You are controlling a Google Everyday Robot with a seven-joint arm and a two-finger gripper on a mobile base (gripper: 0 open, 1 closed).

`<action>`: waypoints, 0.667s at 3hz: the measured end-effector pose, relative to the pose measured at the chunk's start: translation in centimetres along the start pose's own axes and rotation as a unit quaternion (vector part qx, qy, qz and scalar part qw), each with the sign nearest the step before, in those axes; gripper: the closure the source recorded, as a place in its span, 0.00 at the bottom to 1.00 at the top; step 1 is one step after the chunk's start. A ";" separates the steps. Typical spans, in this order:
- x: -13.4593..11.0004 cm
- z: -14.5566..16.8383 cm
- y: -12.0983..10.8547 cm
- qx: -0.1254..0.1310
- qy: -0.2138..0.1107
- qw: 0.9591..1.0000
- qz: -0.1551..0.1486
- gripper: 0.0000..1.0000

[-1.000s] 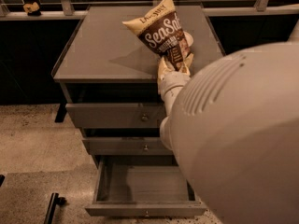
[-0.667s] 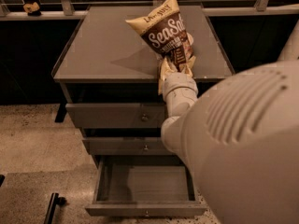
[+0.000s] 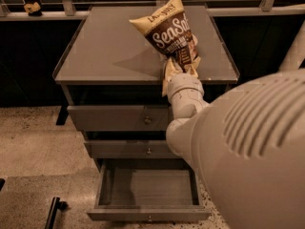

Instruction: Pick brown chip bag from bottom drawer and place on counter

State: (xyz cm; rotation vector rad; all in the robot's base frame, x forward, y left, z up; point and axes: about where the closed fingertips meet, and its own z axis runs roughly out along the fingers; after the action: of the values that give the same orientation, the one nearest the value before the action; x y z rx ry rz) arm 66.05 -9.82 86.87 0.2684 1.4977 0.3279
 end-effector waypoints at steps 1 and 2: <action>0.0 0.0 0.0 0.000 0.000 1.000 0.000 1.00; 0.0 0.0 0.0 0.000 0.000 1.000 0.000 1.00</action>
Offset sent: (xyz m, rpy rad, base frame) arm 0.0037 -0.0014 0.0746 0.5390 -0.0415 0.3844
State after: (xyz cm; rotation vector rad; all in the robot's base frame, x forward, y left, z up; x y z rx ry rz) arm 66.05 -9.82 86.88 0.2684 1.4977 0.3280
